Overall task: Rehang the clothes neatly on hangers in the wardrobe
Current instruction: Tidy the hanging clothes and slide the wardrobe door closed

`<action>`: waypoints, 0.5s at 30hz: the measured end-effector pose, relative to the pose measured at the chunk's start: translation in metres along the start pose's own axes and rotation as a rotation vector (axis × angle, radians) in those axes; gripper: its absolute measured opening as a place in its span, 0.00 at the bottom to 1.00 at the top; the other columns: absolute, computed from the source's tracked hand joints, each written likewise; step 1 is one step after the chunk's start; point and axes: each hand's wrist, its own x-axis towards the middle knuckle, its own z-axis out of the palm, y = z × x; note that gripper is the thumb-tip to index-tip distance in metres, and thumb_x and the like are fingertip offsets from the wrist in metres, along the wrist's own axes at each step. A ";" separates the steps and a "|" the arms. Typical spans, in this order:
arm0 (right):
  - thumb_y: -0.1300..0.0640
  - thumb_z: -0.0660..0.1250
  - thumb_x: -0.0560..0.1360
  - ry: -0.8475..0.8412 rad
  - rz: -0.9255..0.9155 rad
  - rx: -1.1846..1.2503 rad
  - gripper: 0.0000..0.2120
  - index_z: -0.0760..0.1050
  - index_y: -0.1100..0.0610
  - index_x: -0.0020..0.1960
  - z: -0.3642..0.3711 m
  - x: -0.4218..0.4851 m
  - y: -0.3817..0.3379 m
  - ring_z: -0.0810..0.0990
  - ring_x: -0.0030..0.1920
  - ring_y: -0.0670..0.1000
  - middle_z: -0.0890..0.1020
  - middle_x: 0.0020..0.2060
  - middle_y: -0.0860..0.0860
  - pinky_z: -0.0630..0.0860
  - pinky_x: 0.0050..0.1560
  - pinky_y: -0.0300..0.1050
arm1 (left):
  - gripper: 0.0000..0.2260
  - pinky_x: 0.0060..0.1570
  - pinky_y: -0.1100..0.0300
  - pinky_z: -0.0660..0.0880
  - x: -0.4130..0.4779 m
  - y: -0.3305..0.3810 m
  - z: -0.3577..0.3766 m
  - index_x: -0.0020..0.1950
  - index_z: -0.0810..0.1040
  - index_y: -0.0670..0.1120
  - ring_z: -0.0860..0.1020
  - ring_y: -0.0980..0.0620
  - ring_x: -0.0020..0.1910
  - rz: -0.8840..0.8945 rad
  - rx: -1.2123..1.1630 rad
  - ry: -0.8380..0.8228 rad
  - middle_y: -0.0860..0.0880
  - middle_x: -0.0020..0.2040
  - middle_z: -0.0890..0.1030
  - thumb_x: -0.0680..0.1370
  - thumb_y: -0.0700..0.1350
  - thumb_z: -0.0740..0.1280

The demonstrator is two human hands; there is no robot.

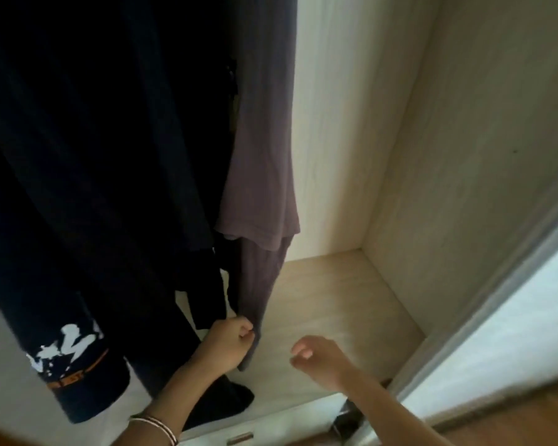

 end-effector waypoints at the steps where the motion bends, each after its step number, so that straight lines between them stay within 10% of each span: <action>1: 0.56 0.65 0.74 -0.054 0.051 -0.012 0.06 0.78 0.51 0.50 0.008 -0.009 0.022 0.74 0.45 0.45 0.76 0.41 0.47 0.66 0.36 0.24 | 0.10 0.51 0.60 0.74 -0.002 0.004 0.016 0.54 0.78 0.42 0.79 0.52 0.52 0.030 -0.002 -0.029 0.47 0.53 0.82 0.78 0.44 0.60; 7: 0.59 0.64 0.73 0.048 0.264 0.062 0.15 0.70 0.42 0.31 -0.007 -0.066 0.124 0.77 0.38 0.46 0.76 0.28 0.42 0.74 0.44 0.35 | 0.10 0.43 0.73 0.71 -0.009 0.048 0.105 0.40 0.73 0.57 0.76 0.72 0.34 0.139 -0.104 -0.231 0.66 0.31 0.79 0.76 0.41 0.64; 15: 0.59 0.63 0.76 0.633 0.079 0.173 0.10 0.76 0.54 0.57 -0.115 -0.104 0.178 0.78 0.43 0.40 0.80 0.43 0.46 0.72 0.48 0.33 | 0.24 0.62 0.68 0.65 -0.014 0.183 0.172 0.70 0.63 0.53 0.70 0.63 0.61 0.307 -0.351 -0.134 0.61 0.62 0.69 0.75 0.50 0.66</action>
